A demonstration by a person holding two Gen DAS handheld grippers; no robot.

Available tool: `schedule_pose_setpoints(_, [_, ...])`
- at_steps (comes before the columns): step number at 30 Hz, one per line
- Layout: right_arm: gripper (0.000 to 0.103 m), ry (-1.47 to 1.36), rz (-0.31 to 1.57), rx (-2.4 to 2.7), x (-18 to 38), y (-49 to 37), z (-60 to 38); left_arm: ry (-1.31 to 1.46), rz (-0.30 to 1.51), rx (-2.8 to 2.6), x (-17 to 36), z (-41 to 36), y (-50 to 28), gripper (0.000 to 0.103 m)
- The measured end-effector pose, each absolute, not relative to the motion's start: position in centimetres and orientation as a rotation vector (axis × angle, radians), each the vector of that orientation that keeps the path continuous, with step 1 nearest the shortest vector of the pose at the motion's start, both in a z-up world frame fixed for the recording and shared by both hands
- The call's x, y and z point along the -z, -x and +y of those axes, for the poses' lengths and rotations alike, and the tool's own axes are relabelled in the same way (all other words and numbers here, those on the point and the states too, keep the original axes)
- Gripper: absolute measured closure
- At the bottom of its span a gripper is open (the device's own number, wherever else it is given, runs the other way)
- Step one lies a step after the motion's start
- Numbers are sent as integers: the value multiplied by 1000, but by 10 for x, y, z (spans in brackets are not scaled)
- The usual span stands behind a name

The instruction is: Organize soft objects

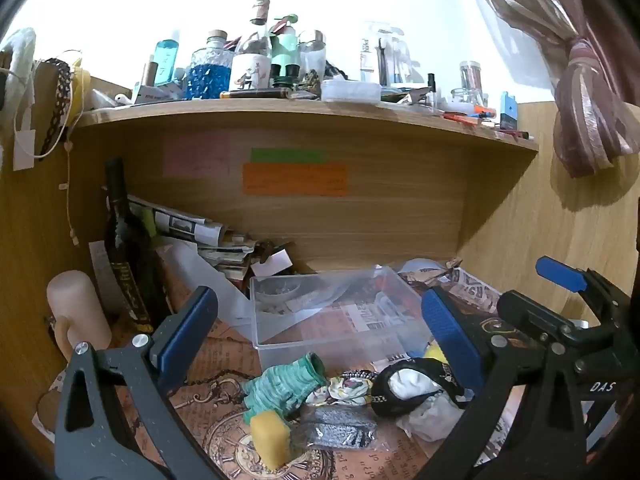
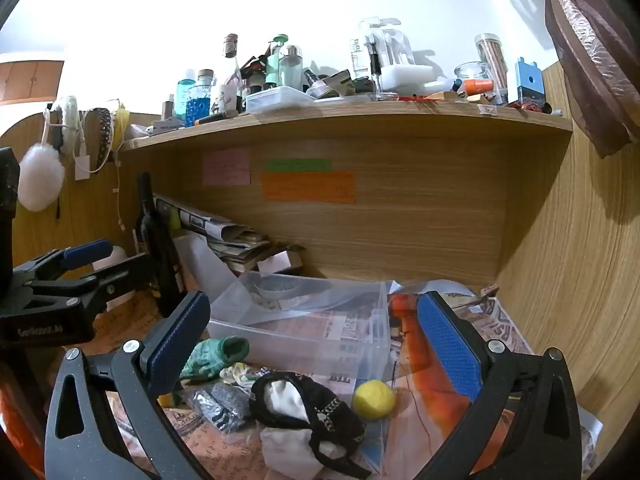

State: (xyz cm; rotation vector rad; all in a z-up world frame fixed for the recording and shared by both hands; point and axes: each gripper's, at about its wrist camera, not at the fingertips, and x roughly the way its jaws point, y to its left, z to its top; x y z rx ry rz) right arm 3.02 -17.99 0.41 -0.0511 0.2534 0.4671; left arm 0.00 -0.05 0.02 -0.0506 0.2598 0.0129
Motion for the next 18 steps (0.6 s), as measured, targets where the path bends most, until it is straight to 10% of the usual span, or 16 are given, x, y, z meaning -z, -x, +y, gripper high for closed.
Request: schedule_pose_setpoints(18, [0, 49, 241, -469, -7, -27, -178, 45, 238, -15, -5, -5, 2, 0])
